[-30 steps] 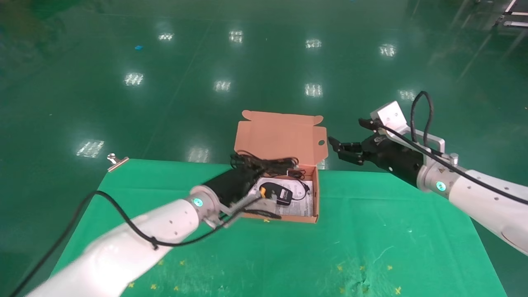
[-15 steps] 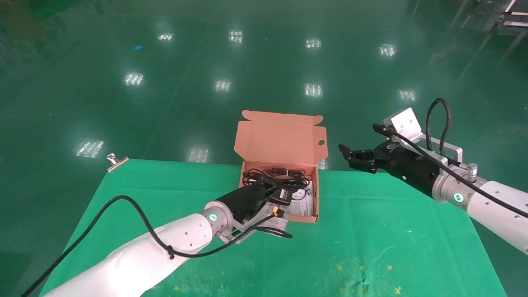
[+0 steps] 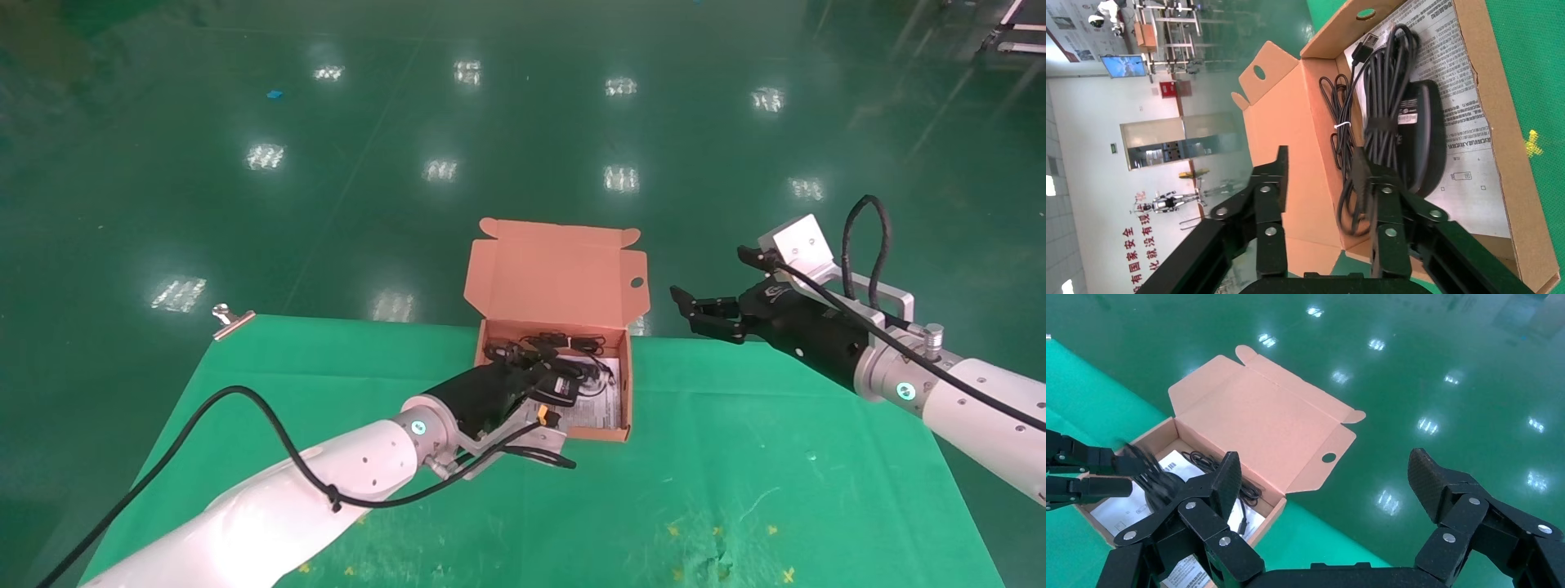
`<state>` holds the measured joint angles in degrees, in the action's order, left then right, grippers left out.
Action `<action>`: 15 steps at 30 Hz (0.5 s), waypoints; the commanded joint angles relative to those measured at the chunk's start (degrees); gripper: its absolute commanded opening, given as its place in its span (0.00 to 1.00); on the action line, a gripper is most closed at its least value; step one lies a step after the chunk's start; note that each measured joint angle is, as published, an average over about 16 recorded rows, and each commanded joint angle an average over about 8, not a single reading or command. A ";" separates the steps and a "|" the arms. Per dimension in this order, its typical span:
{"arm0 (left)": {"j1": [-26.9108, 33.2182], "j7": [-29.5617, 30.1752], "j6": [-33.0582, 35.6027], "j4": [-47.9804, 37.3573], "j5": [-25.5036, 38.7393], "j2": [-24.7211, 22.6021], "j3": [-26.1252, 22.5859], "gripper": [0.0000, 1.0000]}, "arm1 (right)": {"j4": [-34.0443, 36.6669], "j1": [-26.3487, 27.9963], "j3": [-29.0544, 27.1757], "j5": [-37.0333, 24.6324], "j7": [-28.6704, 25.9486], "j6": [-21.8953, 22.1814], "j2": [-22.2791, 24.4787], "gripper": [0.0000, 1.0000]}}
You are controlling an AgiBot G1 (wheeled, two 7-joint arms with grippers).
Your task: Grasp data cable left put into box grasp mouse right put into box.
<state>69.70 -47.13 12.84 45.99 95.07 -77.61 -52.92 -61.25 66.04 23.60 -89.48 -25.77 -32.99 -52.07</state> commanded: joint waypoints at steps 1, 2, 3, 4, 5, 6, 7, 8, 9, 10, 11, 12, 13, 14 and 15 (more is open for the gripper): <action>-0.13 -0.05 0.16 0.23 0.14 0.20 0.04 1.00 | 0.16 -0.02 0.03 0.06 0.03 -0.05 -0.09 1.00; 0.06 0.10 0.03 0.54 0.03 0.50 0.13 1.00 | 0.08 0.07 -0.03 0.07 0.05 0.00 -0.05 1.00; 0.35 0.31 -0.20 0.86 -0.17 0.83 0.25 1.00 | -0.07 0.19 -0.10 0.06 0.07 0.06 0.04 1.00; 0.72 0.55 -0.46 1.19 -0.35 1.13 0.44 1.00 | -0.24 0.37 -0.18 0.04 0.08 0.11 0.15 1.00; 1.15 0.85 -0.78 1.49 -0.56 1.43 0.71 1.00 | -0.46 0.61 -0.25 -0.04 0.11 0.12 0.31 1.00; 1.60 1.19 -1.10 1.74 -0.78 1.71 1.01 1.00 | -0.71 0.88 -0.29 -0.17 0.16 0.10 0.51 1.00; 2.01 1.49 -1.41 1.95 -0.97 1.94 1.30 1.00 | -0.94 1.13 -0.35 -0.29 0.21 0.10 0.70 1.00; 2.43 1.88 -1.70 2.06 -1.24 2.12 1.57 1.00 | -1.22 1.39 -0.38 -0.46 0.27 0.09 0.92 1.00; 2.84 2.27 -1.96 2.13 -1.51 2.27 1.85 1.00 | -1.49 1.66 -0.36 -0.72 0.33 0.02 1.18 1.00; 3.12 2.50 -2.11 2.21 -1.64 2.40 2.07 1.00 | -1.66 1.86 -0.34 -0.90 0.36 -0.05 1.35 1.00; 3.41 2.76 -2.25 2.24 -1.86 2.51 2.28 1.00 | -1.86 2.06 -0.27 -1.17 0.42 -0.17 1.57 1.00; 3.62 3.01 -2.29 2.25 -2.08 2.62 2.46 1.00 | -2.04 2.22 -0.20 -1.43 0.49 -0.27 1.76 1.00; 3.75 3.23 -2.23 2.25 -2.29 2.71 2.60 1.00 | -2.16 2.32 -0.14 -1.62 0.53 -0.33 1.89 1.00; 3.83 3.43 -2.12 2.27 -2.51 2.81 2.72 1.00 | -2.25 2.40 -0.10 -1.76 0.56 -0.38 1.99 1.00; 3.90 3.78 -1.81 2.35 -2.85 3.01 2.94 1.00 | -2.36 2.47 -0.07 -1.83 0.61 -0.53 2.12 1.00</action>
<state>73.21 -42.80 12.21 48.76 91.67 -74.05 -49.58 -63.56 68.27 23.36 -90.42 -25.04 -34.12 -49.96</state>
